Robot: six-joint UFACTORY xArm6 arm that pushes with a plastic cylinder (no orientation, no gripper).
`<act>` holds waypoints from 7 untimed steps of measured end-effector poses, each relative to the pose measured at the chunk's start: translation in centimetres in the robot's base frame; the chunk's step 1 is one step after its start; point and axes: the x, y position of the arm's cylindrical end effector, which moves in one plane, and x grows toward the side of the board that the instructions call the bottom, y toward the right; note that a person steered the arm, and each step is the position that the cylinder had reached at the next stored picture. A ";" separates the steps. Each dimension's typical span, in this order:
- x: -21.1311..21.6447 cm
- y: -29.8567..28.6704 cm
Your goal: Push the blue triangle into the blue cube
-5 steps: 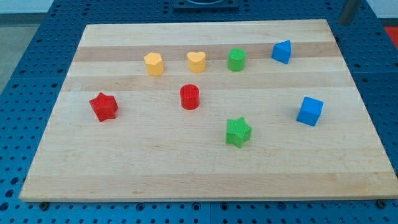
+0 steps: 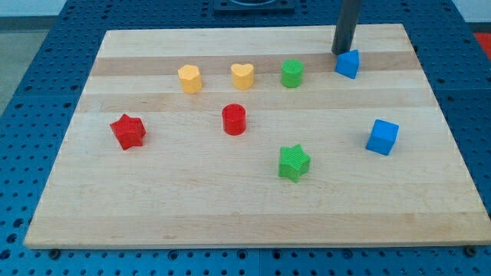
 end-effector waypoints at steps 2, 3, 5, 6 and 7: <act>4.8 1.4; 8.9 1.4; 13.7 1.6; 13.7 1.6; 10.9 -1.2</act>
